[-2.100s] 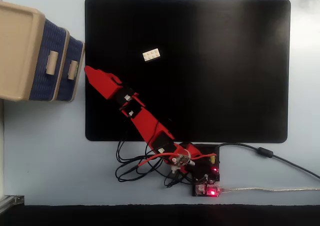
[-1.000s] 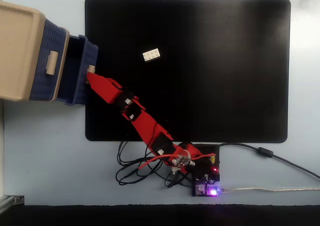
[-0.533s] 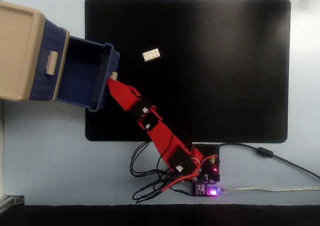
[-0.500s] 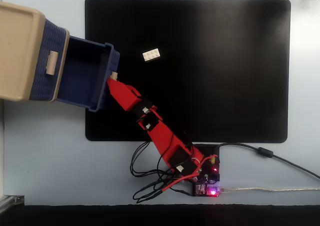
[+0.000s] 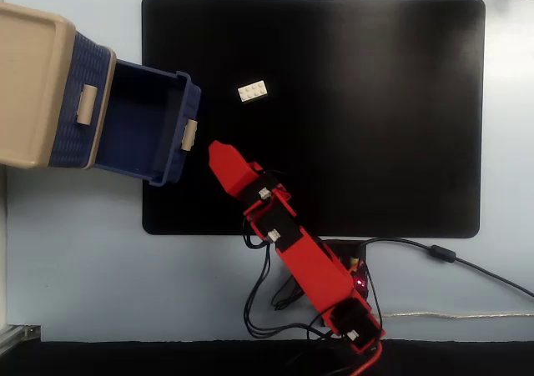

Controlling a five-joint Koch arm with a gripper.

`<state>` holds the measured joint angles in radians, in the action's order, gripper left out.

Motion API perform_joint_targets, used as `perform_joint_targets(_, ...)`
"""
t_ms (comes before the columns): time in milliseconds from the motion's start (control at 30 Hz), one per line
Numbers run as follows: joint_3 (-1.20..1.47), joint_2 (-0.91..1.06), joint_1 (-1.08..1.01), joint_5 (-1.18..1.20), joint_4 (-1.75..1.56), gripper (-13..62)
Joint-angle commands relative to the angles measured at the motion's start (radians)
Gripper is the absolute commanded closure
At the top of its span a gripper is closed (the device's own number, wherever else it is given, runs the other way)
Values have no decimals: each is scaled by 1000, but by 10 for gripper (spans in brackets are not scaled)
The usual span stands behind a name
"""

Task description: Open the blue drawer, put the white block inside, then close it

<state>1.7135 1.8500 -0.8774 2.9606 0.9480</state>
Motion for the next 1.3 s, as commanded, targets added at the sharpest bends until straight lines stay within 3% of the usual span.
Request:
perform_joint_targets(0,-267,-192,-104,17,354,158)
perform_joint_targets(267,-1180,-787,-213,133,923,158)
perform_joint_targets(467,-1463,-1017,-230,130,940,158)
perform_joint_targets(1267,-1520,-1138,-293,129,881,169)
